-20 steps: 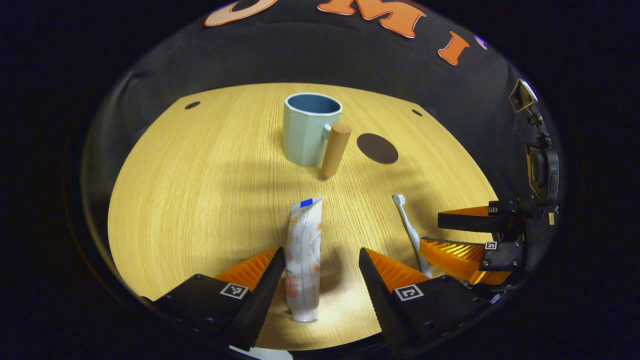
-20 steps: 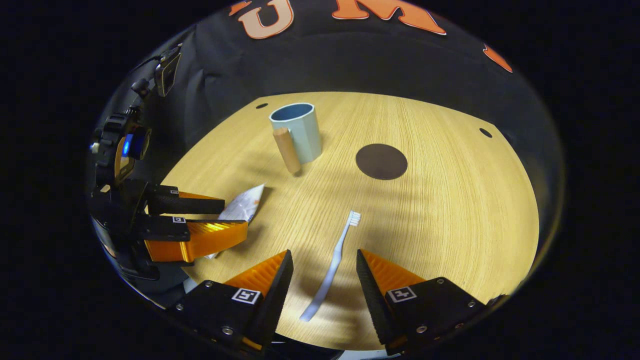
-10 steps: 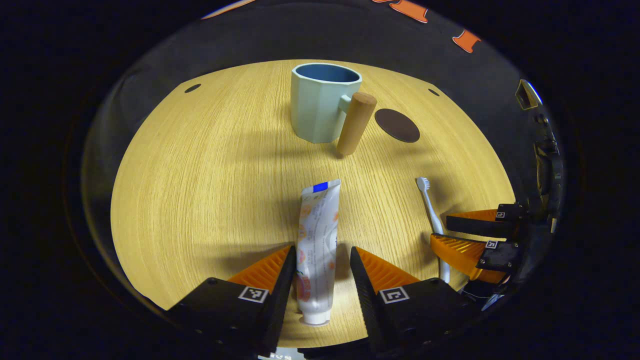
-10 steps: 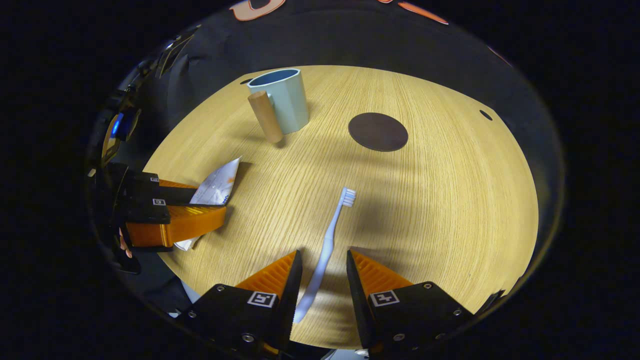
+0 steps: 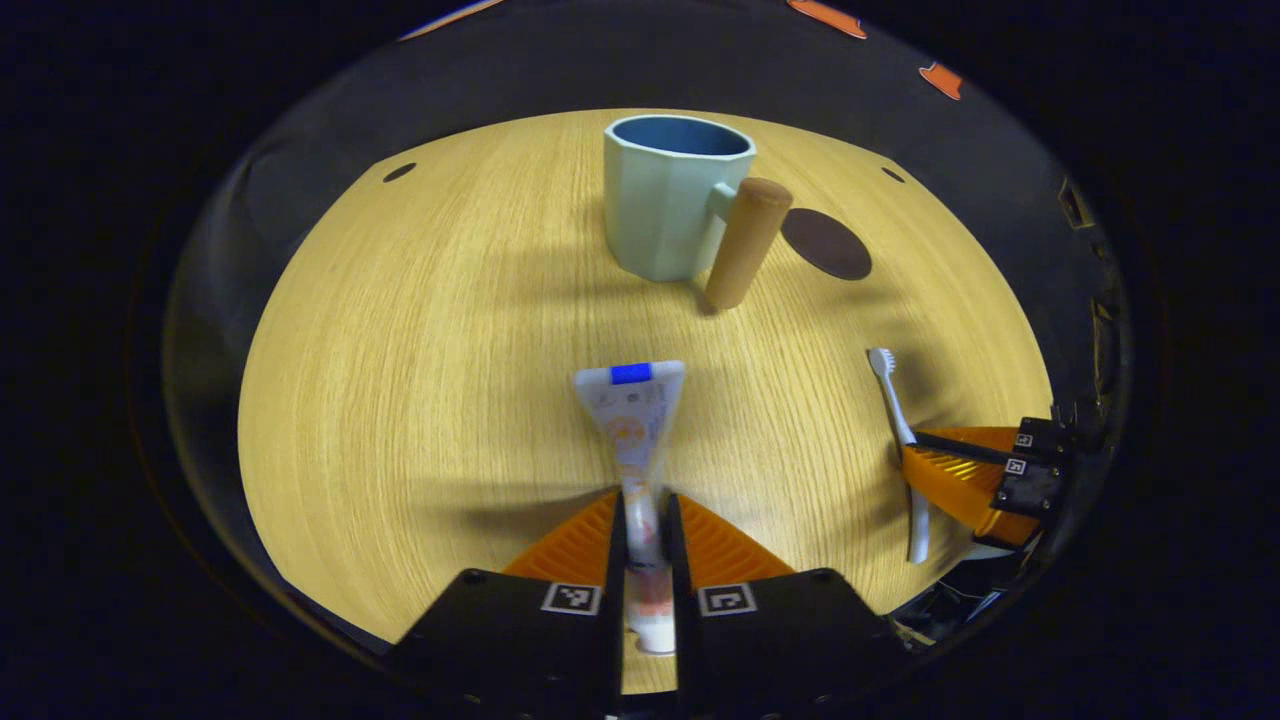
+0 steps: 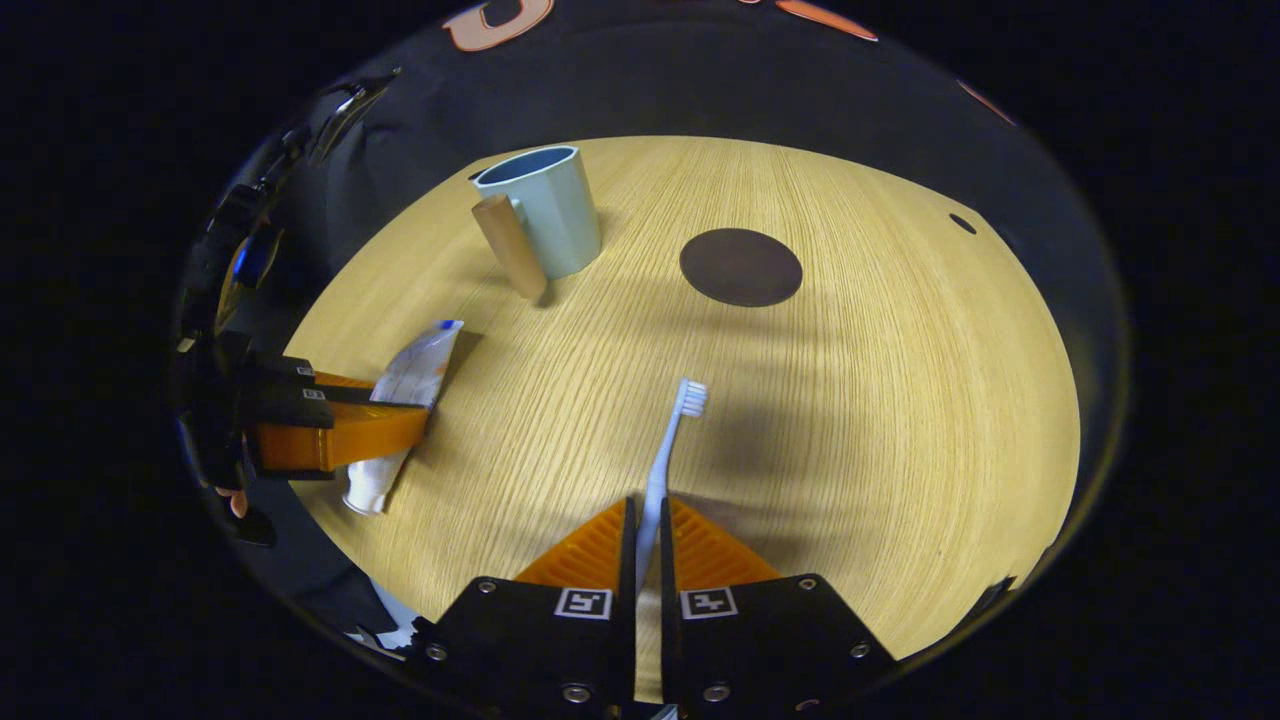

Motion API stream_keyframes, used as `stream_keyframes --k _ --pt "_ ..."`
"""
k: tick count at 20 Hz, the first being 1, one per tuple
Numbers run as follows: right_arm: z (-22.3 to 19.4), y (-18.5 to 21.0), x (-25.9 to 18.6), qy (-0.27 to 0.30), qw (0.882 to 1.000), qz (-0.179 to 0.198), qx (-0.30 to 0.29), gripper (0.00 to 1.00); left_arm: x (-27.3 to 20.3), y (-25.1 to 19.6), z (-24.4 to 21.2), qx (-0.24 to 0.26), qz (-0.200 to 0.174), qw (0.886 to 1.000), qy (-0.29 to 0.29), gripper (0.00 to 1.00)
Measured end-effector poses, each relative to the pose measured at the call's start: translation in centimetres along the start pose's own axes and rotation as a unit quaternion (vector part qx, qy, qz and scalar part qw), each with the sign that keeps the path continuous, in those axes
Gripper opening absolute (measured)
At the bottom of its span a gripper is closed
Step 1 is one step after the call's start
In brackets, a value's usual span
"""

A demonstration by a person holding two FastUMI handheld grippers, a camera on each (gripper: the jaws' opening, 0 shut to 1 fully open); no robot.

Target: Put the toothbrush and toothpaste on the desktop into the cup, then pick up the cup and place it on the coaster on the desktop.

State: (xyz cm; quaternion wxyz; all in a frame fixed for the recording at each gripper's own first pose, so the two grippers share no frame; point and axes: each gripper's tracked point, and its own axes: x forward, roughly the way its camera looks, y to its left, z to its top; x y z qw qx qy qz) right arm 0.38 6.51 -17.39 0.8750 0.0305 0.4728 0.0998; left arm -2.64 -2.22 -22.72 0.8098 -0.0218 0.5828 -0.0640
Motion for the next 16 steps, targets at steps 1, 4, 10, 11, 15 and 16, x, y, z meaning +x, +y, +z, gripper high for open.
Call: stream_keyframes --k 1,4,10,11,15,16 --pt "0.0 0.1 -0.1 -0.004 1.0 0.007 0.007 0.07 -0.5 -0.1 -0.2 -0.002 0.0 1.0 0.001 0.2" --pt "0.1 0.3 0.0 -0.02 1.0 0.017 0.01 0.05 -0.8 -0.1 0.1 -0.007 -0.009 1.0 -0.017 0.17" --pt "0.6 0.6 0.0 -0.056 0.998 0.023 0.007 0.04 -1.4 -0.6 0.5 -0.021 -0.043 0.997 -0.06 0.13" --pt "0.8 0.6 -0.1 -0.064 0.998 0.025 0.008 0.04 -1.5 -0.7 0.7 -0.02 -0.046 0.996 -0.072 0.13" --pt "1.9 0.3 -1.6 -0.106 0.994 0.036 0.022 0.04 -2.4 -0.4 1.6 -0.017 -0.059 0.99 -0.124 0.13" --pt "2.3 0.4 -1.9 -0.116 0.992 0.042 0.026 0.04 -2.6 -0.3 1.7 -0.016 -0.062 0.988 -0.14 0.13"
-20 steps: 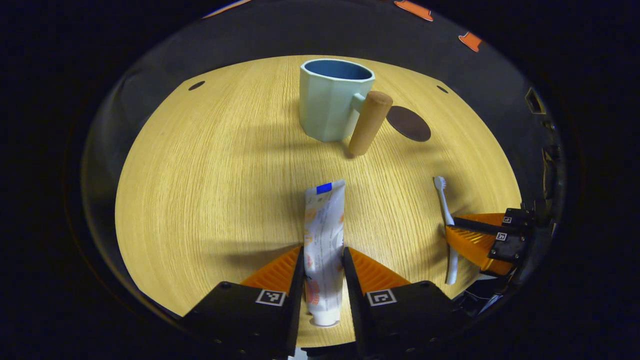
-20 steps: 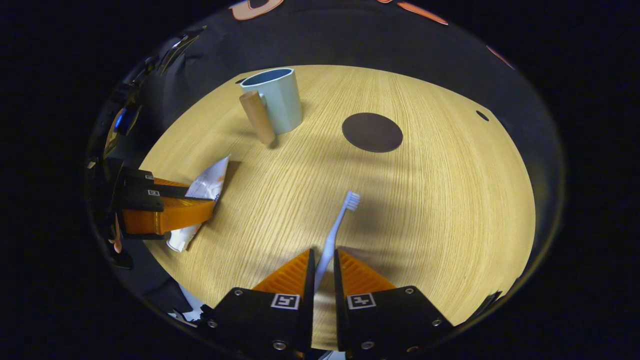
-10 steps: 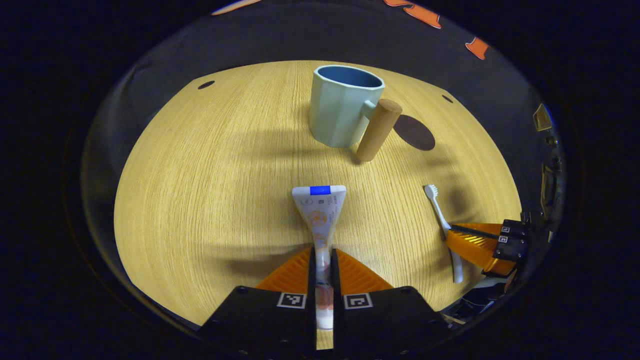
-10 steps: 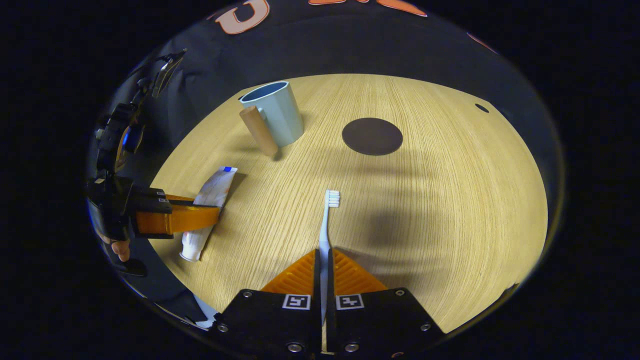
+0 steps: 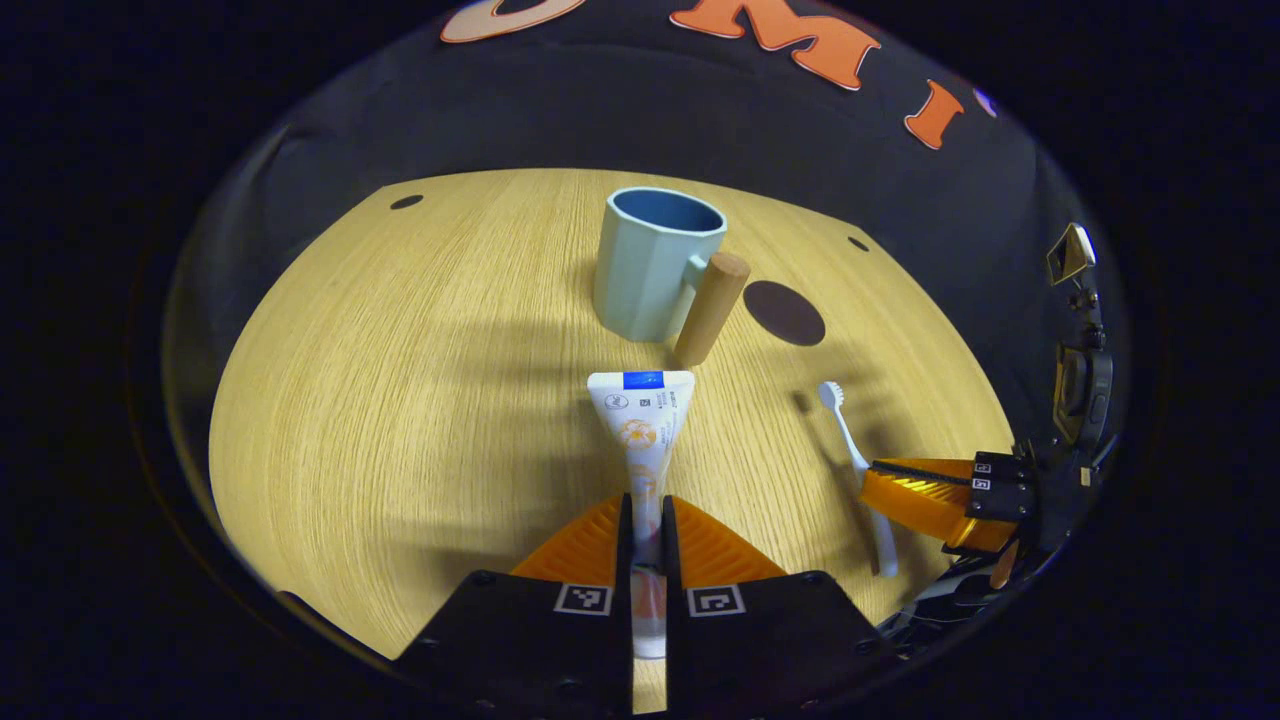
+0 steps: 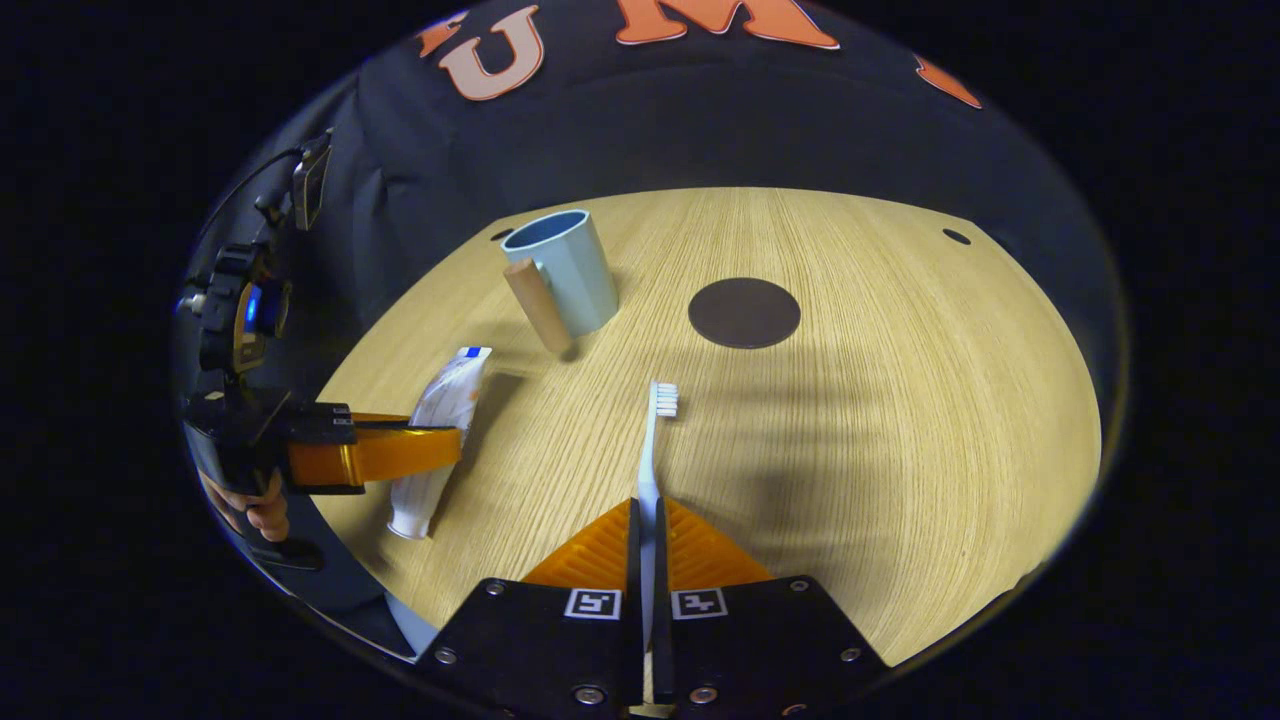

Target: Put the toothbrush and toothpaste on the desktop into the cup, then pick up the cup and place it on the coaster on the desktop.

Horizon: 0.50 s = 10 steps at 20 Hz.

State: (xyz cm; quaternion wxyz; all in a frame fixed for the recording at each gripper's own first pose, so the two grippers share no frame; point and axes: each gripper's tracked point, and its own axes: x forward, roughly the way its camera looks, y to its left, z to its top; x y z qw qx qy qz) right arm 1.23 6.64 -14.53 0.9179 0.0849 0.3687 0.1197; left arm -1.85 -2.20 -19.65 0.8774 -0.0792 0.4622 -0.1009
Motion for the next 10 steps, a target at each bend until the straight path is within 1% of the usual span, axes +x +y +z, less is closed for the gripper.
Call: stream_keyframes --k 3,6,9,10 --pt "0.7 0.3 -0.2 -0.03 0.999 0.029 0.015 0.04 -0.5 -0.3 0.9 -0.004 -0.009 0.999 -0.049 0.13" --pt "1.4 0.5 -0.7 -0.054 0.997 0.048 0.024 0.04 -1.7 -0.6 1.7 -0.003 -0.018 0.996 -0.093 0.12" --pt "2.5 0.5 -0.8 -0.095 0.993 0.066 0.028 0.04 -3.8 0.0 3.3 0.0 -0.021 0.989 -0.147 0.12" --pt "2.7 0.2 -0.7 -0.11 0.992 0.062 0.028 0.04 -4.6 0.3 3.6 0.001 -0.022 0.986 -0.167 0.12"
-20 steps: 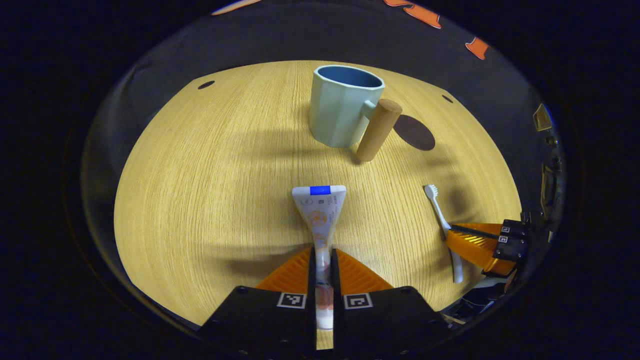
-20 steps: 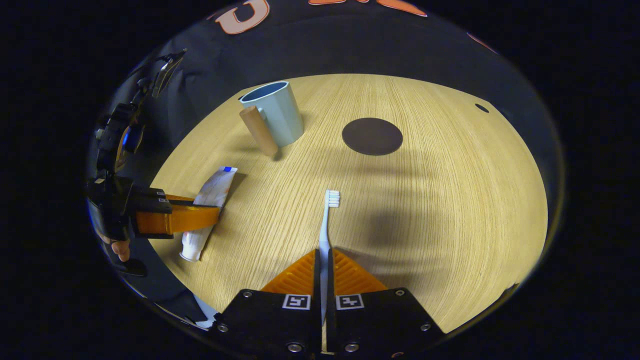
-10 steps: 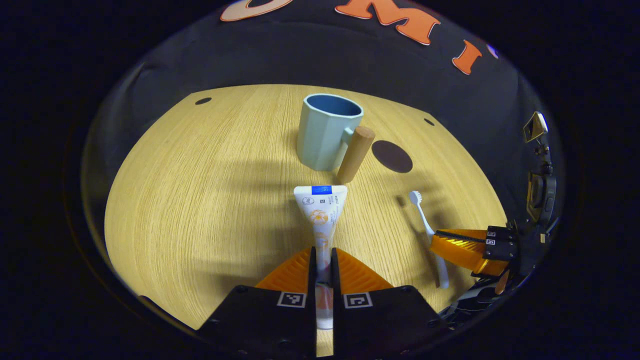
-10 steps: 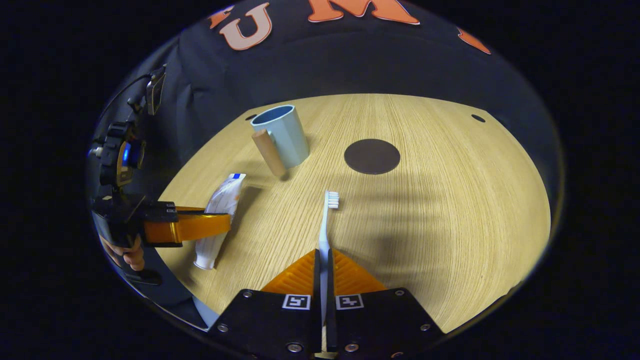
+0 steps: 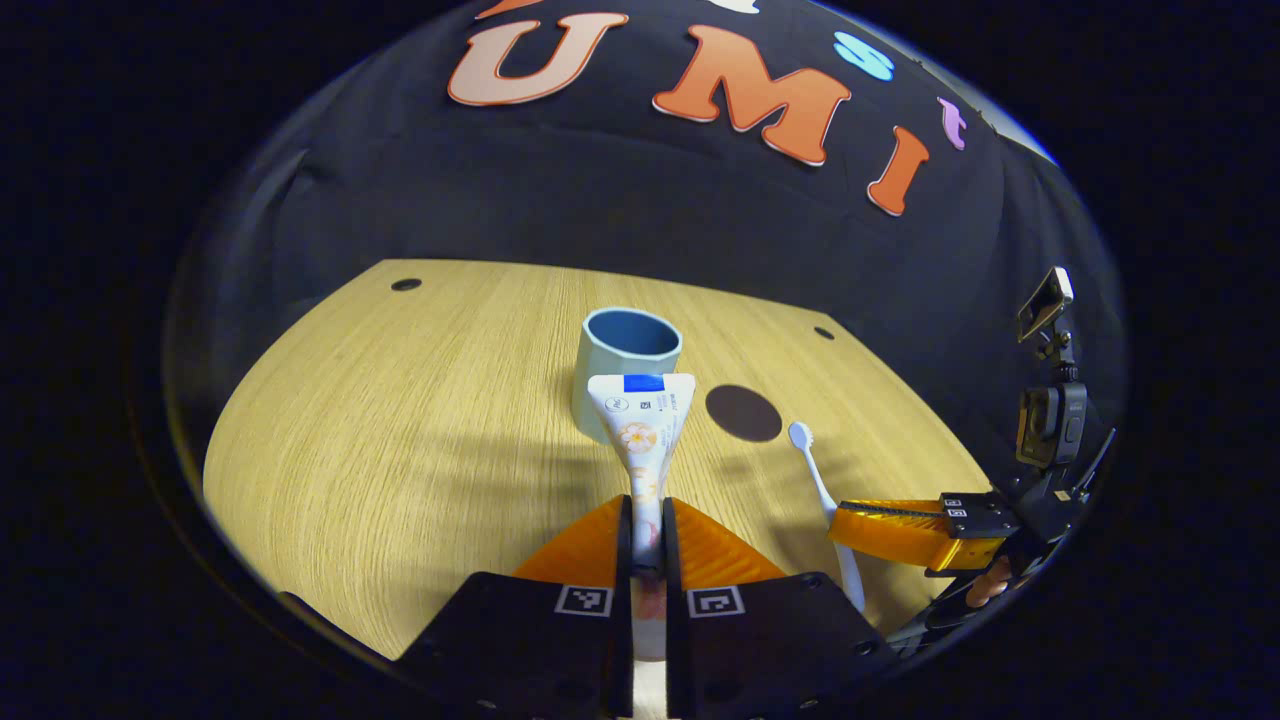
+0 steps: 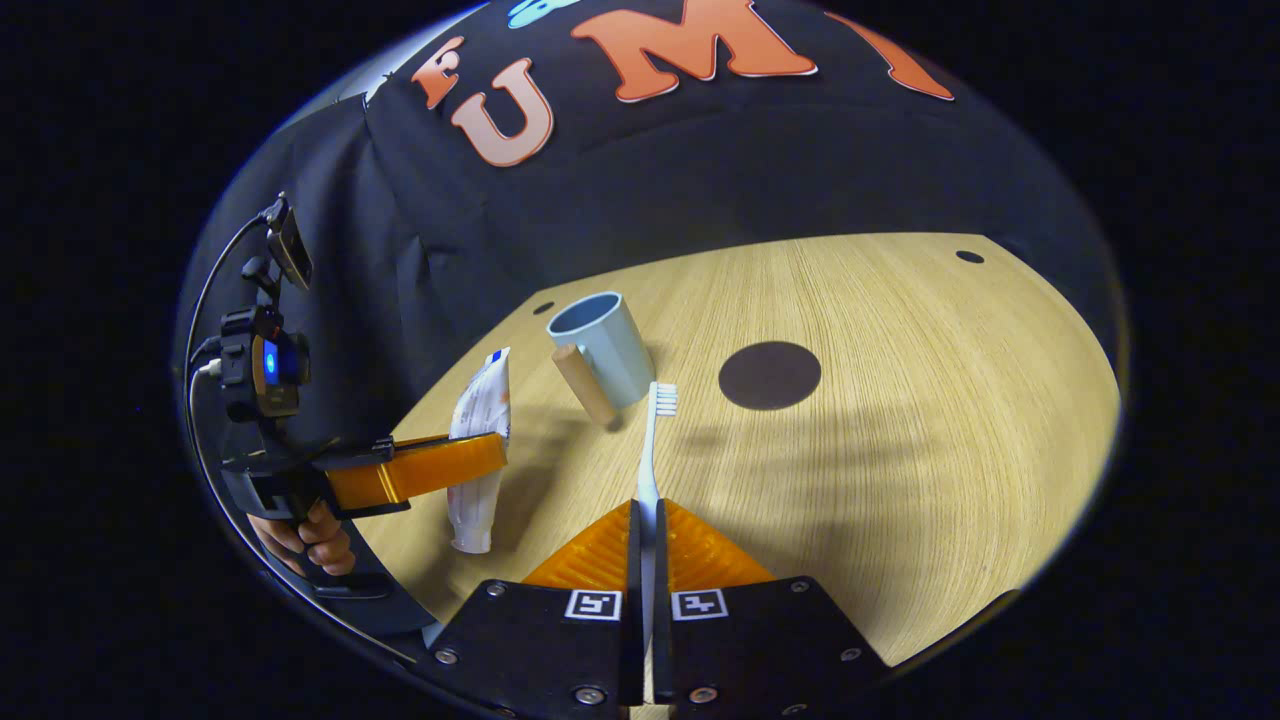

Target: Put the toothbrush and toothpaste on the desktop into the cup, then pick up the cup and place it on the coaster on the desktop.

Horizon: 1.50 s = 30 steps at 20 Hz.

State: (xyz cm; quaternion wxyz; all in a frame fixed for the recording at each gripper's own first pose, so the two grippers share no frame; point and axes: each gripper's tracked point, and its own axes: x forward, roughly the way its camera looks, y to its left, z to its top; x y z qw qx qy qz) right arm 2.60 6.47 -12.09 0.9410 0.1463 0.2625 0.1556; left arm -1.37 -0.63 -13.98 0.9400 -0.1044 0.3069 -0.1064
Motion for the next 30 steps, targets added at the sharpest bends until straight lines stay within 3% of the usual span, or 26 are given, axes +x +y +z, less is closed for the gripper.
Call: stream_keyframes --k 4,11,23,30 --pt "0.2 -0.9 -0.1 -0.046 0.999 0.001 -0.006 0.04 -2.4 0.8 2.5 -0.014 -0.003 0.997 -0.079 0.12" --pt "0.6 -3.2 -1.2 -0.108 0.994 -0.01 -0.001 0.04 -3.7 1.2 3.6 -0.028 0.002 0.986 -0.163 0.12" --pt "4.9 -4.9 -0.4 -0.163 0.986 -0.01 -0.01 0.04 -4.6 2.2 6.4 -0.034 0.016 0.968 -0.248 0.12" --pt "5.5 -5.5 1.6 -0.167 0.986 -0.014 -0.007 0.04 0.1 3.6 8.2 -0.027 0.022 0.967 -0.252 0.12"
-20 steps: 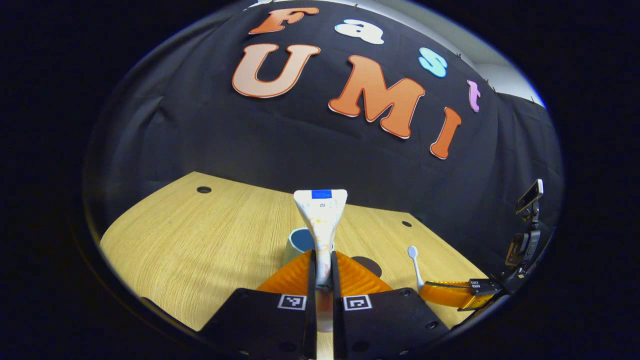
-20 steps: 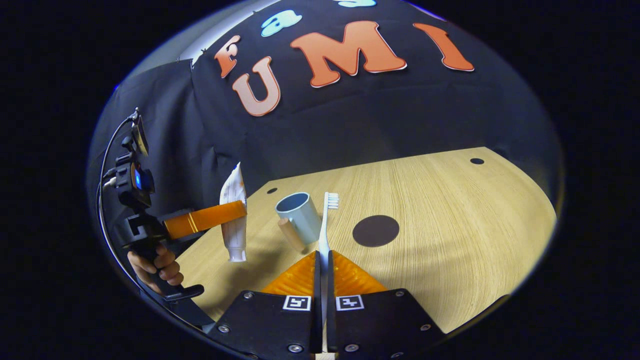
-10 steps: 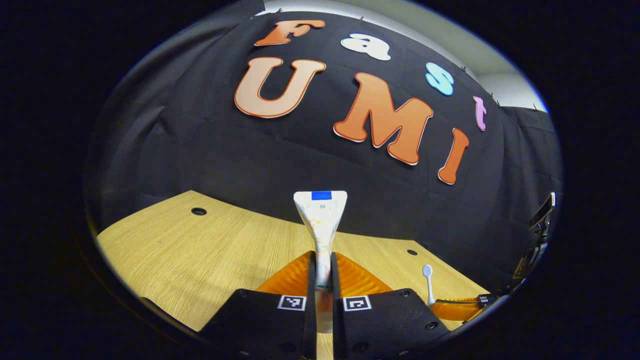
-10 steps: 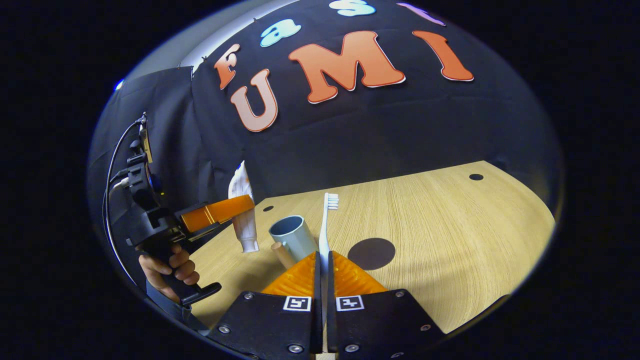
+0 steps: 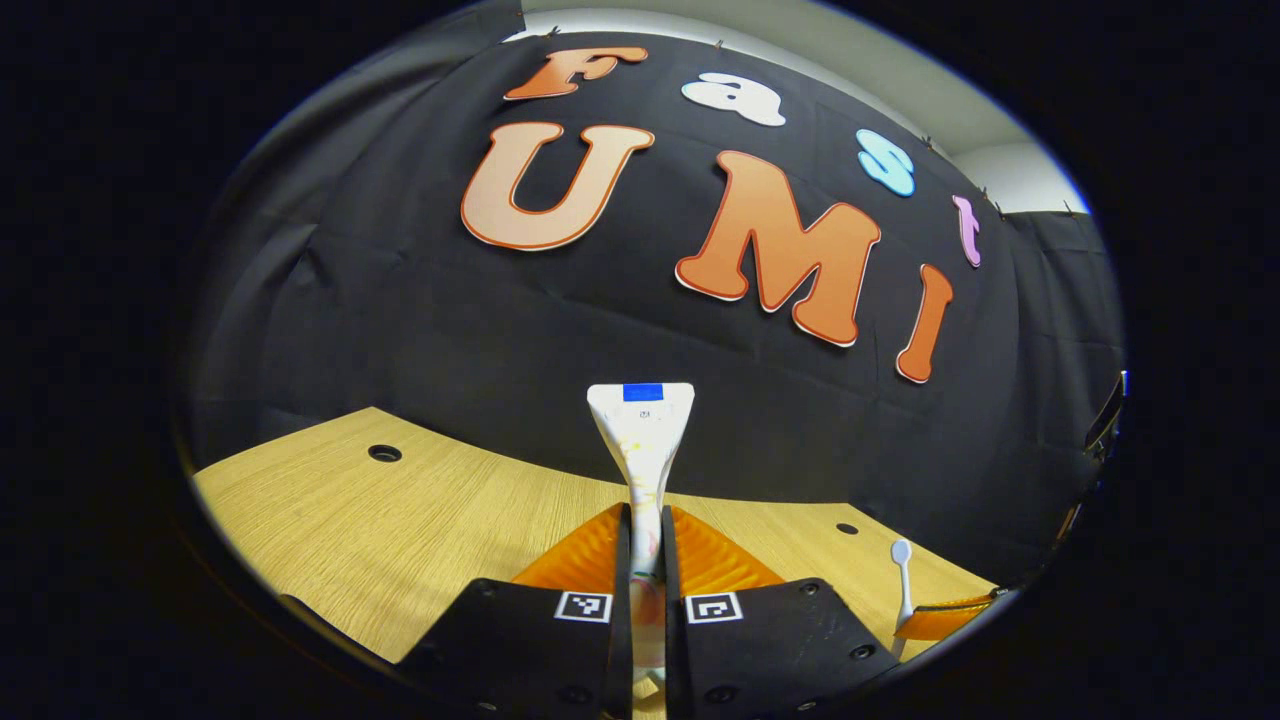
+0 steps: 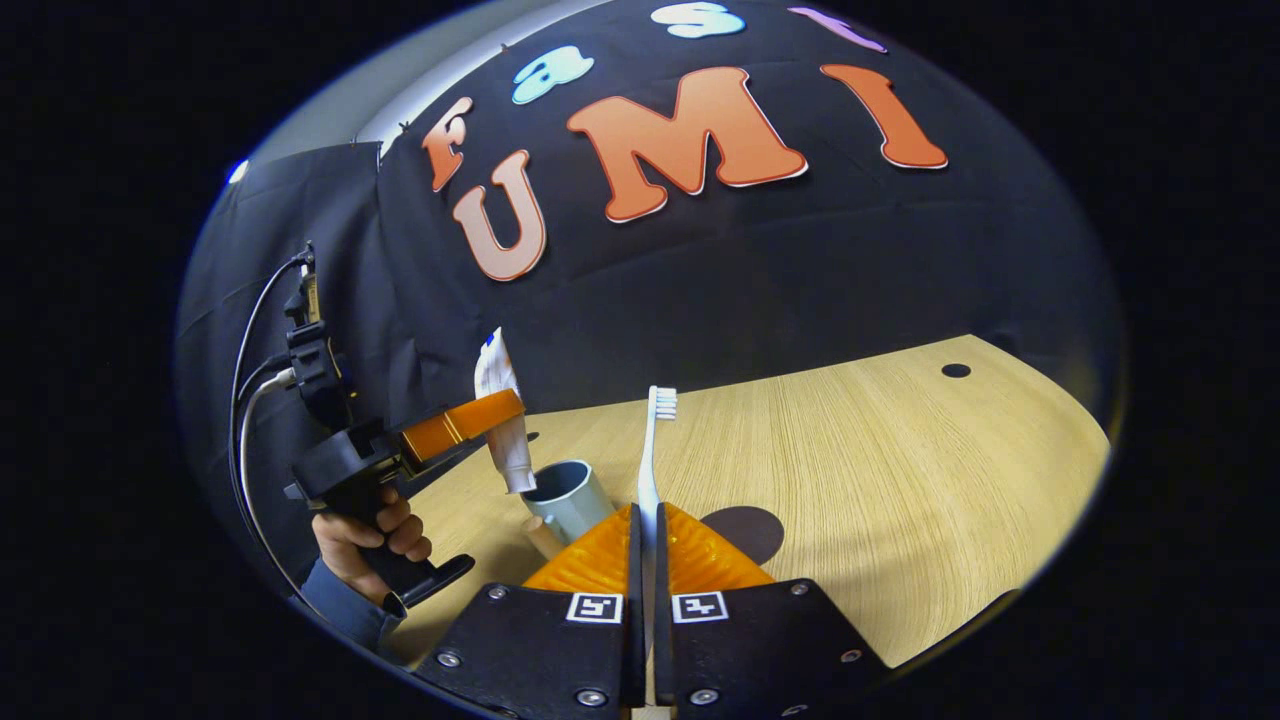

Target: Put the toothbrush and toothpaste on the desktop into the cup, then pick up the cup and place it on the coaster on the desktop.

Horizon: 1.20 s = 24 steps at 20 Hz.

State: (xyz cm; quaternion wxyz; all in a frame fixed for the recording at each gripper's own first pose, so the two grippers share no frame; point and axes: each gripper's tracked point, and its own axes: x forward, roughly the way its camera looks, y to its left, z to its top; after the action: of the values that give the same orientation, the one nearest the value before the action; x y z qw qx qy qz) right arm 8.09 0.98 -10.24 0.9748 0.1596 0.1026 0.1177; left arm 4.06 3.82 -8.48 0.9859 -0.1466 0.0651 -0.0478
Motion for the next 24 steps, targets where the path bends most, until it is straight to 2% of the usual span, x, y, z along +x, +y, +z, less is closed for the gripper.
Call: stream_keyframes --k 6,9,16,18,20,23,24 --pt "0.7 -0.2 1.5 -0.012 1.0 0.004 0.001 0.04 1.8 -0.2 -2.7 0.006 -0.012 1.0 0.028 0.13" --pt "1.1 -0.6 2.1 -0.021 1.0 0.0 -0.005 0.04 1.3 -0.5 -4.2 0.035 -0.025 0.998 0.041 0.13" --pt "3.1 -1.8 2.8 -0.053 0.999 -0.002 -0.006 0.04 0.2 -1.4 -4.1 0.068 -0.045 0.996 0.038 0.14" --pt "3.4 -1.7 2.8 -0.057 0.998 -0.001 -0.004 0.04 0.5 -1.3 -5.4 0.07 -0.042 0.995 0.054 0.2" --pt "3.3 -1.1 2.6 -0.055 0.999 0.004 -0.001 0.04 0.2 -1.3 -6.6 0.066 -0.042 0.994 0.072 0.2" --pt "3.3 -0.2 2.2 -0.053 0.999 0.0 -0.011 0.04 -0.6 -0.9 -7.4 0.054 -0.041 0.994 0.087 0.25" --pt "3.3 0.2 2.0 -0.055 0.998 0.003 -0.011 0.04 -1.0 -0.8 -7.1 0.054 -0.041 0.994 0.083 0.34"
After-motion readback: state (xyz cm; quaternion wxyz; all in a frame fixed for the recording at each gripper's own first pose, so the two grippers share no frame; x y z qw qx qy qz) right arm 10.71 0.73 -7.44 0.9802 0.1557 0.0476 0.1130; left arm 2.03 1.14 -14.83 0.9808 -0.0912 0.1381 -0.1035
